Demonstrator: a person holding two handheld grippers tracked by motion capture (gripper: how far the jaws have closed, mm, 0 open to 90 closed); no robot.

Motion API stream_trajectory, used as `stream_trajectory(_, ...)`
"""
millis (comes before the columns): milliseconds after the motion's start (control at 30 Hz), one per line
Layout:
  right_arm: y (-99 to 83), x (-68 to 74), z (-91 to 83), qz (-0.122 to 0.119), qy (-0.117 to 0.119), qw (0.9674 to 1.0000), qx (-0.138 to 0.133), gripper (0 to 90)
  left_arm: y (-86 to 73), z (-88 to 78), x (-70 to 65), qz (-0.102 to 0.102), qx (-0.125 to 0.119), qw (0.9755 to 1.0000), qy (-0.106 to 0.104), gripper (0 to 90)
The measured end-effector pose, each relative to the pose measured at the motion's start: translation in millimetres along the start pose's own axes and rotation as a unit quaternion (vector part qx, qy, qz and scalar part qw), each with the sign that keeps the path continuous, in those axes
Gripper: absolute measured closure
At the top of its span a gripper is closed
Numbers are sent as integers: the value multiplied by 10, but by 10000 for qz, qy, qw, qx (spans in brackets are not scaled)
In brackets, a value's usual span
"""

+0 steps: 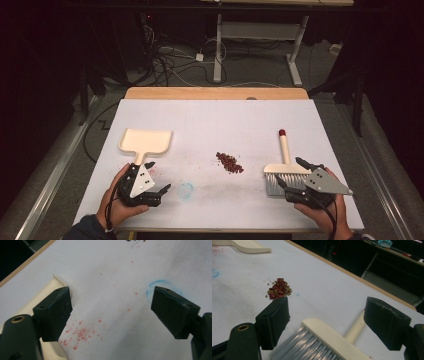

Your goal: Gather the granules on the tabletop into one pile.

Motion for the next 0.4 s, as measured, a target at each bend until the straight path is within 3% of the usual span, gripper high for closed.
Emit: stream_trajectory(400, -32, 0, -5, -42, -100, 9999, 81, 211, 49, 72, -3, 121, 83, 9999, -17, 163)
Point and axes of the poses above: each handheld gripper's, and its own axes: z roughly forward along the jaws, y roughly out of its top, x roughly to its left, the point moved 2 cm from there along z, roughly forward along the jaws, and after that the axes turned 8 degrees about x, right-handed, at the moved point
